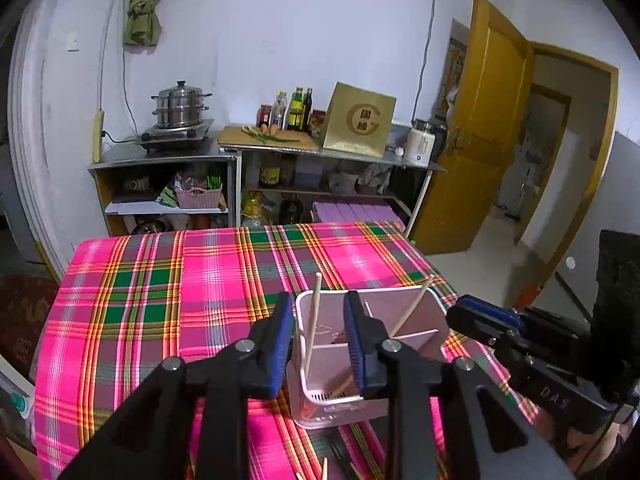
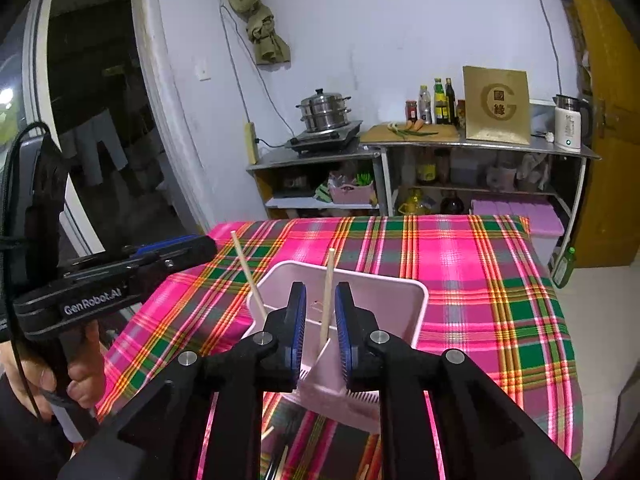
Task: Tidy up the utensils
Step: 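Lower the right tool's chopstick into the basket and open it while the left tool releases its chopstick inside, then move both tools back down to the wooden chopsticks on the cloth, then close the right tool on a wooden chopstick while the left tool grasps another one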
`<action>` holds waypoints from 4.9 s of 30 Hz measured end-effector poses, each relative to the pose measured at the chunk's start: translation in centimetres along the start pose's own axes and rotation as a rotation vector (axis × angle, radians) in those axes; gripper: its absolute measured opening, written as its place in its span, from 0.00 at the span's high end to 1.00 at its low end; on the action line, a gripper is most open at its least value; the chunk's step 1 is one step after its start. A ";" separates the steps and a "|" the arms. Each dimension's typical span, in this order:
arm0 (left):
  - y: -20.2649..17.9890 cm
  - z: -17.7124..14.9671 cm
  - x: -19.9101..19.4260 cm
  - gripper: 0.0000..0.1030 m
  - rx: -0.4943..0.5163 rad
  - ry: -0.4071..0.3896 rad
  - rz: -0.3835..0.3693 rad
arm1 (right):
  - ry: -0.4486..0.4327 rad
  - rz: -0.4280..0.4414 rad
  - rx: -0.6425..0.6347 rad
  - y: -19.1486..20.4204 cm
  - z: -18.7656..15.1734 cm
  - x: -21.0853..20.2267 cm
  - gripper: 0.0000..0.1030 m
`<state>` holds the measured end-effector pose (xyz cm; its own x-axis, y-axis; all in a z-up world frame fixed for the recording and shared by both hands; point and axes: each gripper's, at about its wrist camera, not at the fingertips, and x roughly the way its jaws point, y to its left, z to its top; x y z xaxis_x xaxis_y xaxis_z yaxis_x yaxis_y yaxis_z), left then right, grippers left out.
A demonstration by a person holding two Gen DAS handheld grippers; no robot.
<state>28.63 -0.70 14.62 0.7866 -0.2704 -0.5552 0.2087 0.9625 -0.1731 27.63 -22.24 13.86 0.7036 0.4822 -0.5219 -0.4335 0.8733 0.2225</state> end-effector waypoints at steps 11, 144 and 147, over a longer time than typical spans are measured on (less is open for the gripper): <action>-0.3 -5.5 -7.2 0.68 0.008 -0.065 0.038 | -0.045 -0.006 -0.028 1.8 -3.6 -6.5 0.85; 7.5 -12.3 -4.6 0.94 0.003 0.165 0.159 | 0.229 0.053 -0.076 9.4 -9.1 3.5 0.95; 7.1 -11.3 -6.0 0.94 0.008 0.134 0.154 | 0.187 0.055 -0.082 9.5 -8.0 1.7 0.95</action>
<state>18.86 7.50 7.52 0.7252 -0.1201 -0.6780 0.0975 0.9927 -0.0715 20.20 -13.67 8.55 0.5639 0.5013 -0.6563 -0.5185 0.8334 0.1912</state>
